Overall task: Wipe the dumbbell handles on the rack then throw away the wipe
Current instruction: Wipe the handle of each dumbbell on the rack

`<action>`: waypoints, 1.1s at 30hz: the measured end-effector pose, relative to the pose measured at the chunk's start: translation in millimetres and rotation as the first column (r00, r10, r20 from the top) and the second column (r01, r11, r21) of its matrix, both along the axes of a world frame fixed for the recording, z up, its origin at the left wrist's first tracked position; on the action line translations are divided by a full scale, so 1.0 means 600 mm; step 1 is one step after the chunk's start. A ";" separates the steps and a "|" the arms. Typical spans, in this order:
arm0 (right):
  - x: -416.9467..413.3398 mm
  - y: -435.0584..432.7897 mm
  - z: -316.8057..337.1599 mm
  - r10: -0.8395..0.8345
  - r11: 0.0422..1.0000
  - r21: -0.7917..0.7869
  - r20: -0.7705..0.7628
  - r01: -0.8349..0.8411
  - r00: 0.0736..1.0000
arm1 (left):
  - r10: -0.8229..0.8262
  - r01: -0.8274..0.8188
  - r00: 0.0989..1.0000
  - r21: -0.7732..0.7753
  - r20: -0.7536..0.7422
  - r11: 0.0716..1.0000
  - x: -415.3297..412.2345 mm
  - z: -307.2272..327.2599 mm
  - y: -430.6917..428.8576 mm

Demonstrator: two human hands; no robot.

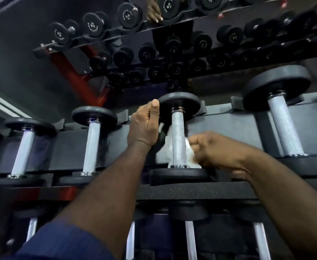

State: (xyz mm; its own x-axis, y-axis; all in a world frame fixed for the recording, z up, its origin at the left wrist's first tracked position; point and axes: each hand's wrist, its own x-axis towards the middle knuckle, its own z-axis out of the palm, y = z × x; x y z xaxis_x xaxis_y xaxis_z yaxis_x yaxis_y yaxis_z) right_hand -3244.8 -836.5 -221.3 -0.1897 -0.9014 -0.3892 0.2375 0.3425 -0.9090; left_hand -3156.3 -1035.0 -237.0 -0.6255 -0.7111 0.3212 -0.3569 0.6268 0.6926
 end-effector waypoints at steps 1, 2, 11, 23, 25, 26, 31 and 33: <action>0.004 0.008 0.001 0.057 0.998 0.031 -0.023 -0.056 0.998 | -0.003 0.003 1.000 0.001 0.010 1.000 0.000 0.004 0.003; 0.008 0.008 0.000 0.080 0.995 0.061 -0.032 -0.078 0.996 | -0.009 0.009 1.000 0.004 0.012 1.000 0.001 0.007 0.004; -0.011 -0.003 0.014 0.228 0.951 0.274 -0.307 -0.143 0.924 | -0.020 0.020 0.999 0.012 0.047 1.000 0.009 0.017 0.005; 0.010 0.007 0.061 0.232 0.947 0.308 -0.472 -0.088 0.851 | -0.060 0.058 0.997 0.029 0.053 0.998 0.008 0.012 0.000; 0.010 0.019 0.101 0.266 0.939 0.335 -0.571 -0.076 0.777 | -0.063 0.062 0.997 0.025 0.052 0.998 0.007 0.009 -0.002; 0.016 0.021 0.122 0.314 0.930 0.354 -0.632 -0.096 0.708 | -0.065 0.063 0.997 0.024 0.053 0.998 0.008 0.009 -0.001; 0.046 0.014 0.174 0.500 0.865 0.462 -0.760 -0.196 0.415 | -0.073 0.072 0.997 0.022 0.024 0.997 0.011 0.008 -0.005; 0.052 0.010 0.180 0.500 0.864 0.465 -0.745 -0.194 0.442 | -0.074 0.074 0.997 0.025 0.025 0.997 0.010 0.003 -0.008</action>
